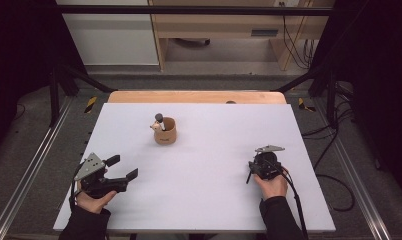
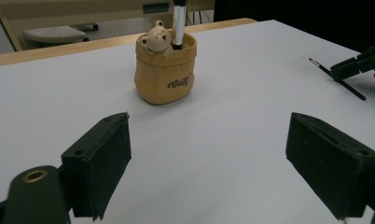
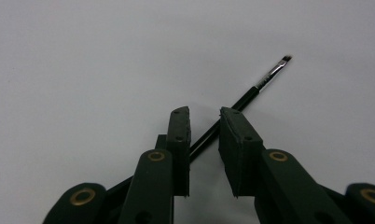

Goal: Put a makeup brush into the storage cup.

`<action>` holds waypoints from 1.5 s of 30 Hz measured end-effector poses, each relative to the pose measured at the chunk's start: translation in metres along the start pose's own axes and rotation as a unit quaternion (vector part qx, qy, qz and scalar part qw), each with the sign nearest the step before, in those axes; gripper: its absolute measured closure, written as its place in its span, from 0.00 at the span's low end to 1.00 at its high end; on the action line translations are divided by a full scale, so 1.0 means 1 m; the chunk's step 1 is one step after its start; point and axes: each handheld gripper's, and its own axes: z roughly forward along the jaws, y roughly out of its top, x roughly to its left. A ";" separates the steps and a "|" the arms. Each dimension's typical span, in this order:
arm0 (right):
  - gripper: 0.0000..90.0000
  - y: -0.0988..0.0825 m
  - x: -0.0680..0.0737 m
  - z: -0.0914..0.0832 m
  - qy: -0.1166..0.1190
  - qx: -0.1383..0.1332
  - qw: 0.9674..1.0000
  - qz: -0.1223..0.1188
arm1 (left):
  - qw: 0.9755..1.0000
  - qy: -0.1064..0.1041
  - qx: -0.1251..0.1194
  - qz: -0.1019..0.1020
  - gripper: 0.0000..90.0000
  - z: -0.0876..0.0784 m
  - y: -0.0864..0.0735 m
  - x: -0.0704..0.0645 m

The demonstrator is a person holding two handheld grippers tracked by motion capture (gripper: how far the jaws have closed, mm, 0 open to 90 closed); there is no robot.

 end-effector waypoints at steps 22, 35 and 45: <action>0.89 0.000 -0.006 -0.005 -0.004 0.020 1.000 0.002 | 1.000 -0.001 0.001 0.007 0.14 0.001 0.000 -0.001; 1.00 0.000 -0.013 -0.013 0.003 0.024 1.000 0.000 | 1.000 0.000 0.001 0.007 0.14 0.000 0.000 -0.001; 0.79 0.001 -0.014 -0.010 -0.017 0.001 1.000 -0.006 | 1.000 -0.002 0.001 0.007 0.14 0.000 0.000 0.000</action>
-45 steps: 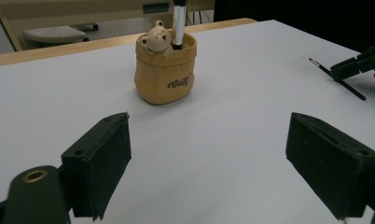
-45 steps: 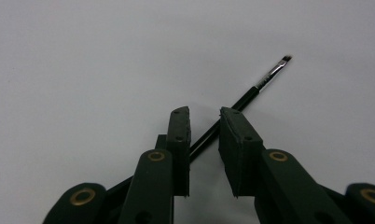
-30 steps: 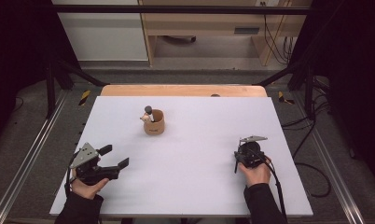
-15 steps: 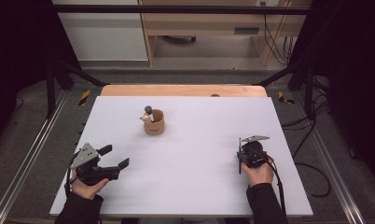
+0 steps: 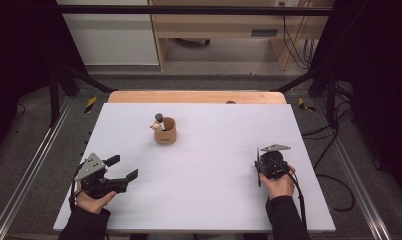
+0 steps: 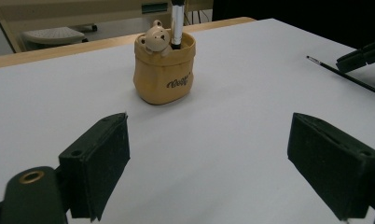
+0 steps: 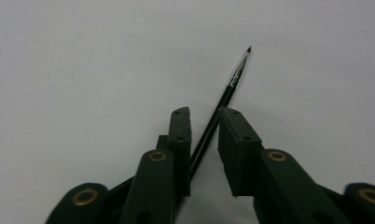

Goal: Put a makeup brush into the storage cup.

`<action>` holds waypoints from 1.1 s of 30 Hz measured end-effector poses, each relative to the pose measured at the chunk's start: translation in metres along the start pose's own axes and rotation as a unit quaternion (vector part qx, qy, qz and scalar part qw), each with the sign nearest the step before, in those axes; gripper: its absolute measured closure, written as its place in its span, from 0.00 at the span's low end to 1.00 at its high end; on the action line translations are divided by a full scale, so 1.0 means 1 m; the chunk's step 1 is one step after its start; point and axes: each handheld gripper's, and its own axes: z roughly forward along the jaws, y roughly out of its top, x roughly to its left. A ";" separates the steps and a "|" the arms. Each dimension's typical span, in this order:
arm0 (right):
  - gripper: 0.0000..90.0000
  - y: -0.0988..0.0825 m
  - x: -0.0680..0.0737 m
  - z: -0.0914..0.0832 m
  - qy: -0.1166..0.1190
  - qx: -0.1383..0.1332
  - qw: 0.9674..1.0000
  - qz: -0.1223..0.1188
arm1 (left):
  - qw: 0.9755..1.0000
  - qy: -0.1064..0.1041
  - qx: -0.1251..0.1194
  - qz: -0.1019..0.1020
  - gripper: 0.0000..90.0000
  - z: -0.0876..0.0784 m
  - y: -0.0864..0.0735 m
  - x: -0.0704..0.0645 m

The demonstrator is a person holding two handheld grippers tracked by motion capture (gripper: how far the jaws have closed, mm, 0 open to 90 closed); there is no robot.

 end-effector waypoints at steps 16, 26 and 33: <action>0.90 0.000 0.002 0.009 0.014 0.004 1.000 -0.001 | 1.000 0.001 0.004 0.006 0.14 0.002 0.000 -0.003; 0.93 -0.001 0.002 0.007 0.039 0.007 0.999 -0.023 | 1.000 0.001 0.004 0.008 0.14 0.002 0.000 -0.003; 0.88 -0.001 0.000 0.006 0.034 0.013 0.999 -0.017 | 1.000 0.001 0.005 0.007 0.14 0.002 0.000 -0.003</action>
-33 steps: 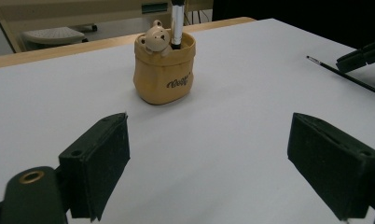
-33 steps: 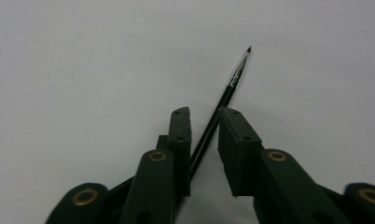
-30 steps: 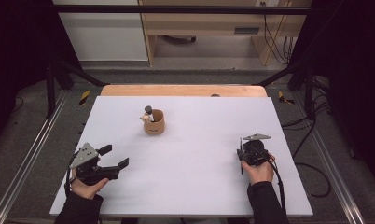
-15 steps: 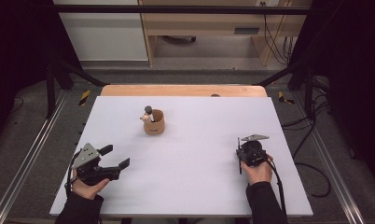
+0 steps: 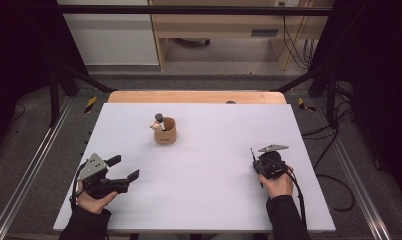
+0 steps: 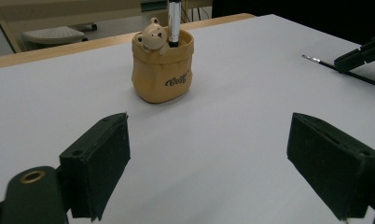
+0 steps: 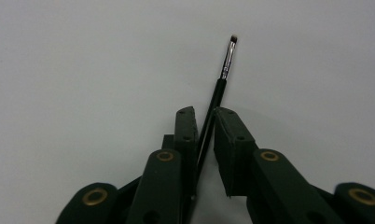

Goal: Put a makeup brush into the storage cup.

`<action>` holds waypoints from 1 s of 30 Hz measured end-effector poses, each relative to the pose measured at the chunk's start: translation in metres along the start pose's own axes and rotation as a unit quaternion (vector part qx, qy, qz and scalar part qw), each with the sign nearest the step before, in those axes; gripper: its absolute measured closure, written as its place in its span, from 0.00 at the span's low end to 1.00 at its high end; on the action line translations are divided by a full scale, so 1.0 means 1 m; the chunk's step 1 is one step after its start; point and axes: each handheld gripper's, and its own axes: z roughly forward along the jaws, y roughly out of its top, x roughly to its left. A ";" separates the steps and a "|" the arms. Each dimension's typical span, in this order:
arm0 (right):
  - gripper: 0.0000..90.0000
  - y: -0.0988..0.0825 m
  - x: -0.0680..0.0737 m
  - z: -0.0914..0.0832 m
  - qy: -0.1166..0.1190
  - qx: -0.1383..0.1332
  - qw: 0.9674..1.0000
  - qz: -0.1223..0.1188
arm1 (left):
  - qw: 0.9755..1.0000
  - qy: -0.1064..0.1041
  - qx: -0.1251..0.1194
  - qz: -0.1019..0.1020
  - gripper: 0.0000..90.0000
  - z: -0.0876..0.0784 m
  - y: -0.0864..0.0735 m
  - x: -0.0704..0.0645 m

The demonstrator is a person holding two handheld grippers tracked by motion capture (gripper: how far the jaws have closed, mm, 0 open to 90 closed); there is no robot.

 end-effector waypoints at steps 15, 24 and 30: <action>0.95 0.000 0.001 0.001 0.021 -0.003 1.000 -0.022 | 1.000 -0.002 0.001 0.003 0.14 0.000 0.000 -0.001; 0.83 0.002 0.003 -0.005 0.018 -0.010 1.000 -0.022 | 1.000 -0.002 0.000 0.004 0.14 0.000 0.000 -0.001; 0.73 0.011 -0.001 -0.014 0.004 -0.002 0.999 -0.032 | 1.000 -0.003 0.001 0.004 0.14 0.001 0.001 -0.002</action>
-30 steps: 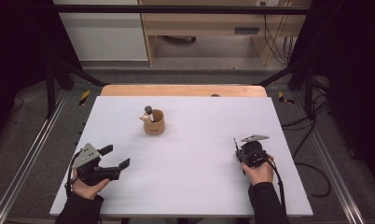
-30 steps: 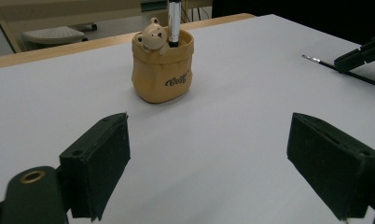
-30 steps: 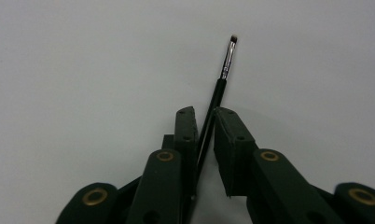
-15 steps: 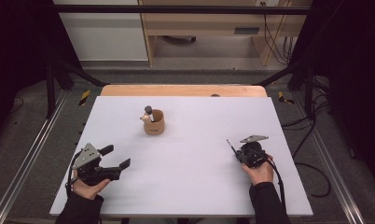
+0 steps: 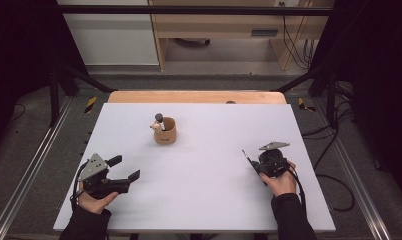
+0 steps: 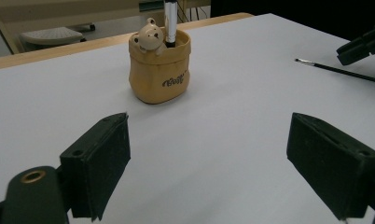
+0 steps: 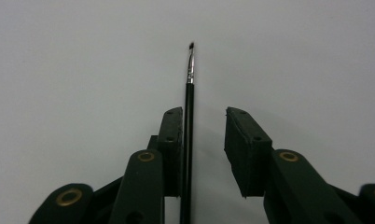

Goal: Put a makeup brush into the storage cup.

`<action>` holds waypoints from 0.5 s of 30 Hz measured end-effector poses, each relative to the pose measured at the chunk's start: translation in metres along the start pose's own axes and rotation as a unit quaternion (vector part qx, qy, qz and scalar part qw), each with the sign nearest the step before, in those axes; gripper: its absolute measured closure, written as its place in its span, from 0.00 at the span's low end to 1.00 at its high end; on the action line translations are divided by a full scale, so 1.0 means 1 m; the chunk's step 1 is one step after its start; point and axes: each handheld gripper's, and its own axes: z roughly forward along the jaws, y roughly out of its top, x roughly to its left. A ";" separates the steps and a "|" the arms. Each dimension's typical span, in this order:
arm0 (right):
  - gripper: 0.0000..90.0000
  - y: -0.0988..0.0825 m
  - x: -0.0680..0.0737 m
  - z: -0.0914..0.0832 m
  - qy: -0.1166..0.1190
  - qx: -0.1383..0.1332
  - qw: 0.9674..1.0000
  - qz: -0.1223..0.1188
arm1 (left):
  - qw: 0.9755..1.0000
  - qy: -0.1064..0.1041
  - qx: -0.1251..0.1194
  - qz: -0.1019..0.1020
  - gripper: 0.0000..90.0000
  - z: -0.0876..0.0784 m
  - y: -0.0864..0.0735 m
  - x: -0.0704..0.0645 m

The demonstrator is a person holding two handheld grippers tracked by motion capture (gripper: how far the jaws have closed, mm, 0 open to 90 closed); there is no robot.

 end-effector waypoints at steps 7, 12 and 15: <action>0.64 0.017 -0.001 -0.007 0.006 0.021 1.000 -0.007 | 1.000 0.000 0.000 -0.001 0.14 0.000 0.000 0.000; 0.61 0.026 -0.001 -0.003 0.009 0.044 0.999 -0.015 | 1.000 -0.001 0.000 -0.001 0.14 0.000 0.000 0.000; 0.61 0.032 0.001 -0.001 0.008 0.063 0.998 -0.022 | 1.000 -0.002 0.001 -0.001 0.14 0.000 0.000 0.000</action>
